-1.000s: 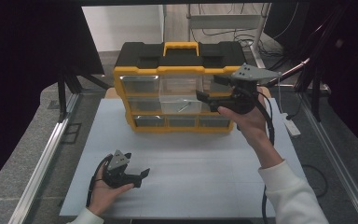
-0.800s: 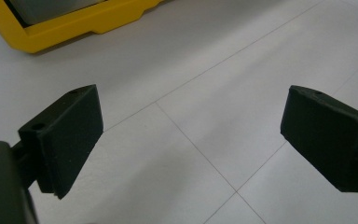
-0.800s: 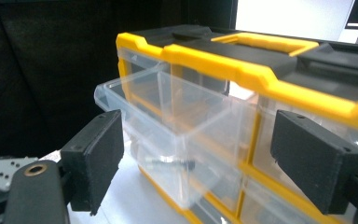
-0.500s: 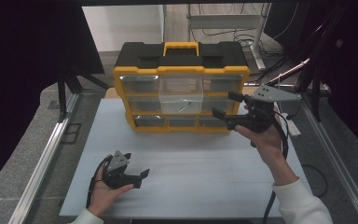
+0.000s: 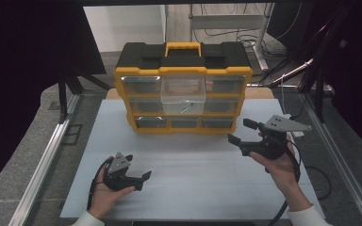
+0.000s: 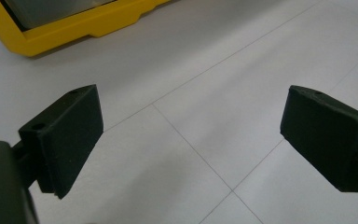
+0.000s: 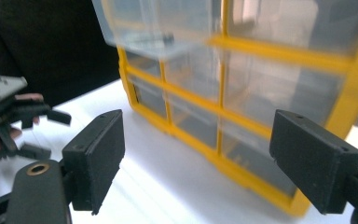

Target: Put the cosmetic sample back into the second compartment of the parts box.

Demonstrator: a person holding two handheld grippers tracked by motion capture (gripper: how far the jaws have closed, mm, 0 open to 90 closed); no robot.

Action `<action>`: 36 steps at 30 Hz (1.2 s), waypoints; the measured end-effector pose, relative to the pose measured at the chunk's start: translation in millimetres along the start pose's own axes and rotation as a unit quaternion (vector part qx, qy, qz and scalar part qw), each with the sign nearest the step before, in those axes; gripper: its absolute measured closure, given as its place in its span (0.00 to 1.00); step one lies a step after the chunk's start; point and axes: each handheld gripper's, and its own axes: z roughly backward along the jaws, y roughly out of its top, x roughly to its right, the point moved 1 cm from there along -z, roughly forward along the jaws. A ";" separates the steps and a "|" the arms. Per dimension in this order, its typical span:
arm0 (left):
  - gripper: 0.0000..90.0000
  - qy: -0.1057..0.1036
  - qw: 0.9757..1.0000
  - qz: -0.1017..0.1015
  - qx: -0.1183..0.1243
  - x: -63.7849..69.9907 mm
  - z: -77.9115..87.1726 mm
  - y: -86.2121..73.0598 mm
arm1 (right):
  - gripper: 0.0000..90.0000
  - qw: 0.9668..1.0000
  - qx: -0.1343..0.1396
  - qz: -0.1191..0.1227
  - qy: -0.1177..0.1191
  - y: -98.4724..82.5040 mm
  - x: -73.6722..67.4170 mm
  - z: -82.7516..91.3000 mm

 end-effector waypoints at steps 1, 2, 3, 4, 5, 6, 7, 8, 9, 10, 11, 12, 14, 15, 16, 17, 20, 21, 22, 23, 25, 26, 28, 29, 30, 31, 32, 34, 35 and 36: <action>0.07 0.000 1.000 -0.001 0.000 -0.2 0.1 0.0 | 0.20 1.000 -0.005 -0.004 -0.001 -8.5 1.8 1.6; 0.07 0.000 1.000 -0.001 0.000 -0.2 0.1 0.0 | 0.21 1.000 -0.007 -0.006 -0.002 -13.9 3.1 2.6; 0.07 0.000 1.000 0.000 0.001 0.2 0.1 0.0 | 0.21 1.000 -0.014 -0.014 -0.005 -24.1 5.8 4.7; 0.07 0.000 1.000 0.000 0.001 0.3 0.1 0.0 | 0.21 1.000 -0.016 -0.016 -0.006 -29.0 7.3 5.8; 0.07 0.000 1.000 -0.001 0.000 0.5 0.0 -0.1 | 0.21 1.000 -0.018 -0.022 -0.008 -35.3 9.0 7.4; 0.07 0.000 1.000 -0.002 -0.001 0.5 0.1 0.0 | 0.21 0.999 -0.021 -0.025 -0.009 -39.7 10.2 8.5; 0.07 0.000 1.000 -0.002 -0.001 0.5 0.1 0.0 | 0.21 0.999 -0.024 -0.026 -0.010 -48.4 12.3 10.9; 0.07 0.000 1.000 -0.003 0.000 0.6 0.2 0.0 | 0.21 0.999 -0.024 -0.026 -0.010 -48.4 12.3 10.9; 0.07 -0.001 1.000 -0.003 0.001 0.6 0.2 0.1 | 0.21 0.999 -0.028 -0.027 -0.013 -53.7 13.6 12.3; 0.07 -0.001 1.000 -0.003 0.001 0.5 0.3 0.2 | 0.21 0.999 -0.033 -0.030 -0.014 -61.7 15.6 13.8; 0.07 0.000 1.000 -0.003 0.002 0.6 0.3 0.3 | 0.22 0.999 -0.035 -0.033 -0.014 -67.1 16.9 14.6; 0.07 0.000 1.000 -0.003 0.002 0.6 0.4 0.3 | 0.22 0.999 -0.038 -0.033 -0.015 -71.1 18.1 15.2; 0.07 -0.001 1.000 -0.004 0.002 0.8 0.3 0.3 | 0.22 0.998 -0.048 -0.039 -0.015 -83.1 20.8 16.3; 0.07 -0.001 1.000 -0.004 0.002 0.8 0.3 0.3 | 0.22 0.998 -0.052 -0.041 -0.017 -89.6 22.2 16.7; 0.07 -0.001 1.000 -0.004 0.002 0.8 0.2 0.3 | 0.22 0.997 -0.056 -0.043 -0.018 -93.3 23.0 17.2; 0.07 -0.002 1.000 -0.004 0.002 0.8 0.3 0.4 | 0.22 0.997 -0.059 -0.046 -0.019 -97.9 24.0 17.6; 0.07 -0.003 1.000 -0.004 0.002 0.9 0.3 0.7 | 0.23 0.996 -0.066 -0.048 -0.025 -107.7 26.4 19.4; 0.07 -0.003 1.000 -0.005 0.002 0.8 0.3 0.8 | 0.23 0.996 -0.067 -0.052 -0.027 -111.1 27.5 20.2; 0.07 -0.002 1.000 -0.005 0.002 0.8 0.4 0.9 | 0.23 0.996 -0.069 -0.055 -0.027 -114.5 28.6 20.9; 0.07 -0.002 1.000 -0.005 0.002 0.9 0.4 1.0 | 0.23 0.995 -0.071 -0.059 -0.032 -120.3 31.1 22.8; 0.07 -0.003 1.000 -0.006 0.002 0.9 0.3 1.2 | 0.23 0.995 -0.071 -0.063 -0.032 -123.1 32.6 23.5; 0.07 -0.003 1.000 -0.006 0.002 1.0 0.4 1.3 | 0.23 0.995 -0.072 -0.066 -0.035 -125.6 33.9 24.0; 0.07 -0.002 1.000 -0.007 0.003 1.1 0.7 1.5 | 0.23 0.994 -0.078 -0.066 -0.041 -130.0 36.2 24.6; 0.07 -0.002 1.000 -0.007 0.003 1.1 0.9 1.6 | 0.23 0.994 -0.078 -0.068 -0.041 -131.4 37.1 24.7; 0.07 -0.002 1.000 -0.007 0.004 1.1 1.0 1.7 | 0.23 0.994 -0.079 -0.068 -0.043 -132.4 38.0 24.9; 0.07 -0.002 1.000 -0.007 0.004 1.1 1.0 1.8 | 0.23 0.994 -0.078 -0.067 -0.044 -133.0 38.6 24.9; 0.07 -0.002 1.000 -0.007 0.004 1.0 1.0 1.9 | 0.23 0.994 -0.078 -0.067 -0.045 -133.2 39.0 24.9; 0.07 -0.002 1.000 -0.008 0.004 0.9 0.8 2.1 | 0.23 0.994 -0.079 -0.064 -0.046 -133.6 39.1 24.3; 0.07 -0.002 1.000 -0.008 0.004 0.9 0.8 2.2 | 0.23 0.994 -0.079 -0.065 -0.044 -133.8 38.9 24.2; 0.07 -0.002 1.000 -0.008 0.004 0.8 0.8 2.4 | 0.23 0.994 -0.079 -0.064 -0.043 -133.9 38.7 24.3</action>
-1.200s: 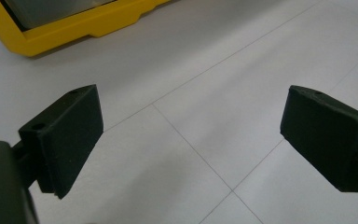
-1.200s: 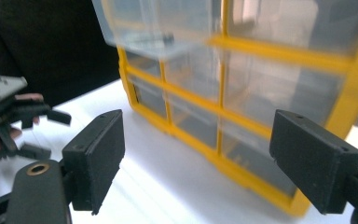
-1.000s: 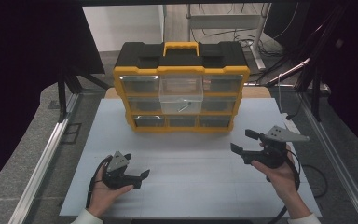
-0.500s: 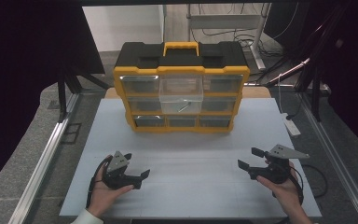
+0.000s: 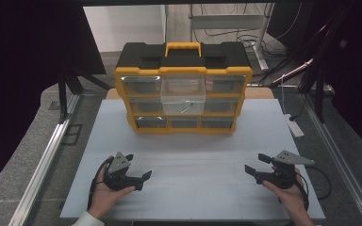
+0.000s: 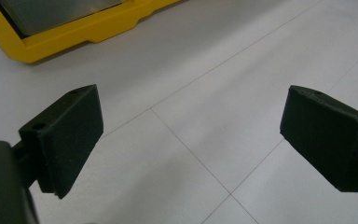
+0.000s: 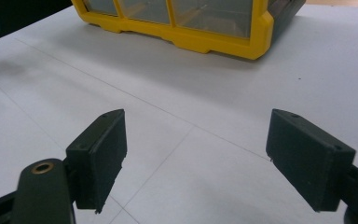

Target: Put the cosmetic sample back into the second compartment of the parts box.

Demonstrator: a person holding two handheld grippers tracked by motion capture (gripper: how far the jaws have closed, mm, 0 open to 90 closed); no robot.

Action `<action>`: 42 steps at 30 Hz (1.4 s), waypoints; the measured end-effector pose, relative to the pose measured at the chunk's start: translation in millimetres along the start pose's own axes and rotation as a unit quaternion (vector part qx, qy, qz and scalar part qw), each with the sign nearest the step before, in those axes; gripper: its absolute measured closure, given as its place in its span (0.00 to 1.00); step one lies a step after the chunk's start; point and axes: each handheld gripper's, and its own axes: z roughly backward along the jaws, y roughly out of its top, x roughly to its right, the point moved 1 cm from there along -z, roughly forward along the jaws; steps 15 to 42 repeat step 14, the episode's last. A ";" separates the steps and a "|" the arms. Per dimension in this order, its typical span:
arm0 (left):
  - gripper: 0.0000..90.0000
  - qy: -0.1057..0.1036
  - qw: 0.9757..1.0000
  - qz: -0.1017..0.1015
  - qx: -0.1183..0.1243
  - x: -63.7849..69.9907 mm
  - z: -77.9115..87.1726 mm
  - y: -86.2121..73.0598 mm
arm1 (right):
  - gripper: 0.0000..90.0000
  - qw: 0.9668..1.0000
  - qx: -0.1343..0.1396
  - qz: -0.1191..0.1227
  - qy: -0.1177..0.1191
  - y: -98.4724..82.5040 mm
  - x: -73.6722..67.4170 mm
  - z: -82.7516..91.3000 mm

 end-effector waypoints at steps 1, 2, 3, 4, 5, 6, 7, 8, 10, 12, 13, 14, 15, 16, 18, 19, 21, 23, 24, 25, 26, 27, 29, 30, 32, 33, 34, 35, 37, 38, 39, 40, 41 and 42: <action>0.07 0.000 1.000 0.000 0.000 0.0 0.0 0.1 | 0.23 1.000 -0.001 0.003 -0.002 -0.1 -0.2 0.1; 0.07 0.000 1.000 0.000 0.000 -0.1 0.0 0.2 | 0.23 1.000 -0.001 0.002 0.000 -0.3 -0.2 0.2; 0.07 0.000 1.000 0.000 0.001 -0.1 0.1 0.2 | 0.23 1.000 0.000 0.001 0.001 -0.4 -0.2 0.2; 0.07 0.000 1.000 -0.001 0.001 -0.1 0.0 0.3 | 0.23 1.000 -0.001 0.003 0.001 -0.5 -0.4 0.2; 0.07 0.000 1.000 0.000 0.000 -0.1 -0.1 0.3 | 0.23 1.000 -0.002 0.003 0.000 -0.6 -0.4 0.0; 0.07 0.000 1.000 0.000 0.000 0.0 -0.3 0.4 | 0.23 1.000 -0.002 0.004 -0.001 -0.8 -0.3 -0.1; 0.07 0.000 1.000 0.001 0.000 0.1 -0.7 0.6 | 0.23 1.000 -0.002 0.004 0.000 -0.9 -0.2 -0.2; 0.07 0.000 1.000 0.000 0.000 0.1 -0.8 0.7 | 0.23 1.000 -0.002 0.005 -0.002 -1.0 0.0 -0.2; 0.07 -0.001 1.000 0.001 0.000 0.0 -1.2 0.8 | 0.23 1.000 -0.003 0.004 -0.003 -1.2 0.4 -0.3; 0.07 0.000 1.000 0.000 -0.001 -0.5 -1.2 1.1 | 0.23 1.000 -0.003 0.006 -0.004 -1.5 1.0 -0.6; 0.07 0.000 1.000 0.001 -0.001 -0.6 -1.2 1.2 | 0.23 1.000 -0.004 0.006 -0.004 -1.7 1.2 -0.7; 0.07 0.000 1.000 0.002 0.000 -1.0 -1.2 1.4 | 0.23 1.000 -0.004 0.006 -0.004 -1.8 1.4 -0.8; 0.07 0.000 1.000 0.002 0.000 -1.0 -1.2 1.4 | 0.23 1.000 -0.004 0.006 -0.004 -1.8 1.4 -0.8; 0.07 0.000 1.000 0.002 0.000 -1.0 -1.2 1.4 | 0.23 1.000 -0.004 0.006 -0.004 -1.8 1.4 -0.8; 0.07 0.000 1.000 0.002 0.000 -1.0 -1.2 1.4 | 0.23 1.000 -0.004 0.006 -0.004 -1.8 1.4 -0.8; 0.07 0.000 1.000 0.002 0.000 -1.0 -1.2 1.4 | 0.23 1.000 -0.004 0.006 -0.004 -1.8 1.4 -0.8; 0.07 0.000 1.000 0.002 0.000 -1.0 -1.2 1.4 | 0.23 1.000 -0.004 0.006 -0.004 -1.8 1.4 -0.8; 0.07 0.000 1.000 0.002 0.000 -1.0 -1.2 1.4 | 0.23 1.000 -0.004 0.006 -0.004 -1.8 1.4 -0.8; 0.07 0.000 1.000 0.002 0.000 -1.0 -1.2 1.4 | 0.23 1.000 -0.004 0.006 -0.004 -1.8 1.4 -0.8; 0.07 0.000 1.000 0.002 0.000 -1.0 -1.2 1.4 | 0.23 1.000 -0.004 0.006 -0.004 -1.8 1.4 -0.8; 0.07 0.000 1.000 0.002 0.000 -1.0 -1.2 1.4 | 0.23 1.000 -0.004 0.006 -0.004 -1.8 1.4 -0.8; 0.07 0.000 1.000 0.002 0.000 -1.0 -1.2 1.4 | 0.23 1.000 -0.004 0.006 -0.004 -1.8 1.4 -0.8; 0.07 0.000 1.000 0.002 0.000 -1.0 -1.2 1.4 | 0.23 1.000 -0.004 0.006 -0.004 -1.8 1.4 -0.8; 0.07 0.000 1.000 0.002 0.000 -1.0 -1.2 1.4 | 0.23 1.000 -0.004 0.006 -0.004 -1.8 1.4 -0.8; 0.07 0.000 1.000 0.002 0.000 -1.0 -1.2 1.4 | 0.23 1.000 -0.004 0.006 -0.004 -1.8 1.4 -0.8; 0.07 0.000 1.000 0.002 0.000 -1.0 -1.2 1.4 | 0.23 1.000 -0.004 0.006 -0.004 -1.8 1.4 -0.8; 0.07 0.000 1.000 0.002 0.000 -1.0 -1.2 1.4 | 0.23 1.000 -0.004 0.006 -0.004 -1.8 1.4 -0.8; 0.07 0.000 1.000 0.002 0.000 -1.0 -1.2 1.4 | 0.23 1.000 -0.004 0.006 -0.004 -1.8 1.4 -0.8; 0.07 0.000 1.000 0.002 0.000 -1.0 -1.2 1.4 | 0.23 1.000 -0.004 0.006 -0.004 -1.8 1.4 -0.8; 0.07 0.000 1.000 0.002 0.000 -1.0 -1.2 1.4 | 0.23 1.000 -0.004 0.006 -0.004 -1.8 1.4 -0.8; 0.07 0.000 1.000 0.002 0.000 -1.0 -1.2 1.4 | 0.23 1.000 -0.004 0.006 -0.004 -1.8 1.4 -0.8; 0.07 0.000 1.000 0.002 0.000 -1.0 -1.2 1.4 | 0.23 1.000 -0.004 0.006 -0.004 -1.8 1.4 -0.8; 0.07 0.000 1.000 0.002 0.000 -1.0 -1.2 1.4 | 0.23 1.000 -0.004 0.006 -0.004 -1.8 1.4 -0.8; 0.07 0.000 1.000 0.002 0.000 -1.0 -1.2 1.4 | 0.23 1.000 -0.004 0.006 -0.004 -1.8 1.4 -0.8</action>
